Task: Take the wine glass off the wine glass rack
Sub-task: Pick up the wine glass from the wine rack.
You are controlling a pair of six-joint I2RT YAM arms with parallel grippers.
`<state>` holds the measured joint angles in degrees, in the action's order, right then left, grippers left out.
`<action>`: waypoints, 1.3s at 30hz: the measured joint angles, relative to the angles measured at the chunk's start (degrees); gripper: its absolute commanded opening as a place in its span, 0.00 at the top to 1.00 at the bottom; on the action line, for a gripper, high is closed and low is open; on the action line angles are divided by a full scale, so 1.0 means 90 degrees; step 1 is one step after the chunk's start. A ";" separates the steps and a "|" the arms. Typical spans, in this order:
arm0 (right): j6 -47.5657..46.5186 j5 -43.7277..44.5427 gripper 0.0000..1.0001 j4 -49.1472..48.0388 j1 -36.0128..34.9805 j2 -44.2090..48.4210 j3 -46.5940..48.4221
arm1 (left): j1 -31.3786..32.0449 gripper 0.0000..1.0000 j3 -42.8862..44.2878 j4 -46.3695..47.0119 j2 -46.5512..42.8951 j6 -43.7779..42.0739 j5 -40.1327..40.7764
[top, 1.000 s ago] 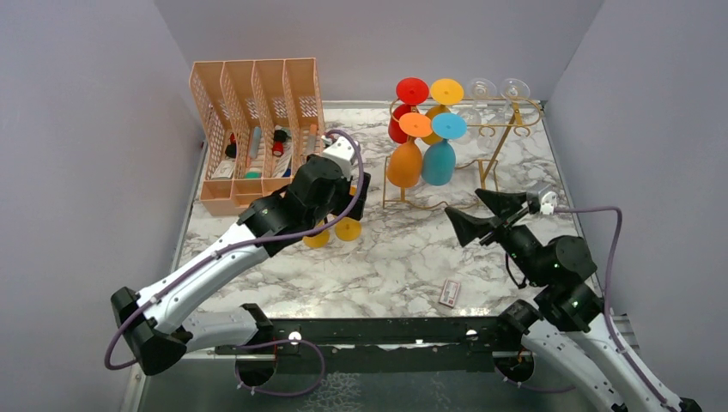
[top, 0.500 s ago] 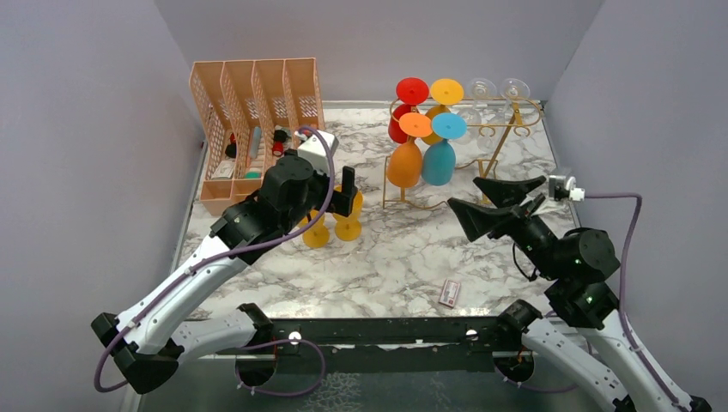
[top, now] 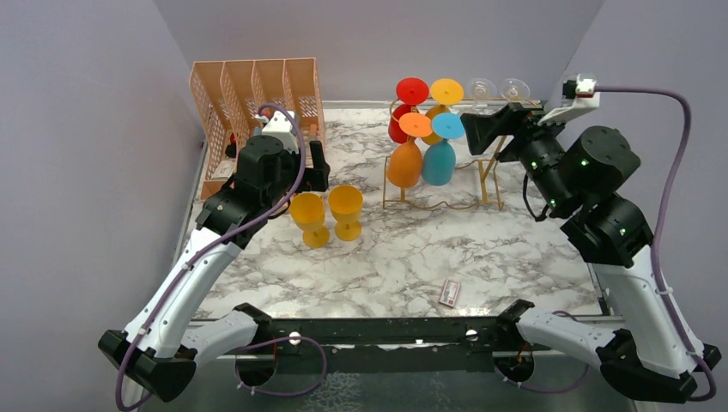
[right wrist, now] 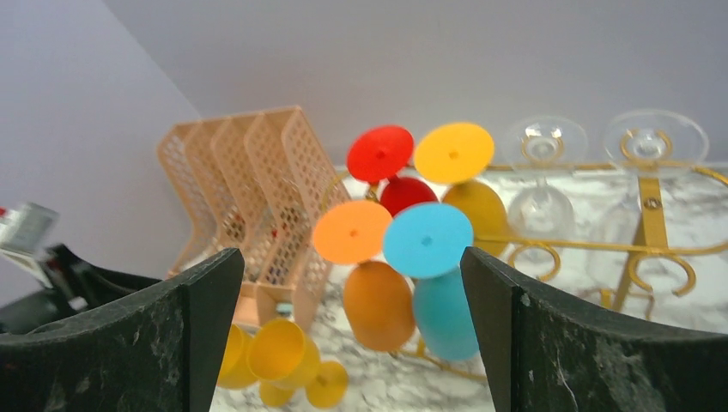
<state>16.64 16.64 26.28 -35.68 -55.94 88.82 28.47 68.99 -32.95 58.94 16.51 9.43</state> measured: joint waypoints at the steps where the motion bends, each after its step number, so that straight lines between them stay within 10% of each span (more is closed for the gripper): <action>1: 0.0019 0.0073 0.00 0.0180 0.0000 -0.0036 -0.0027 | 0.0000 0.01 0.0000 -0.0002 -0.0002 0.0027 0.0000; 9: 0.0073 -0.0194 0.00 0.1275 0.0313 -0.0974 0.0714 | 0.0000 0.01 -0.0022 -0.0238 -0.0202 0.0117 0.0000; 18: 0.0143 -0.3983 0.12 0.1909 0.4182 -0.3084 0.2880 | 0.0000 0.01 -0.0170 -0.0403 -0.0583 0.0148 0.0005; 27: 0.1088 -0.5637 0.40 0.1549 0.4141 -0.1812 0.0491 | 0.0000 0.01 -0.0199 -0.0542 -0.0665 0.0146 0.0056; 39: 0.1241 -0.5549 0.44 0.1817 0.3480 -0.2596 0.0996 | 0.0000 0.01 -0.0199 -0.0612 -0.0464 0.0214 0.0051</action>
<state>27.81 -33.30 42.63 -4.36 -79.31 97.78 28.47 67.20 -38.46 54.76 18.44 9.89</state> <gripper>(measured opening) 0.578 0.989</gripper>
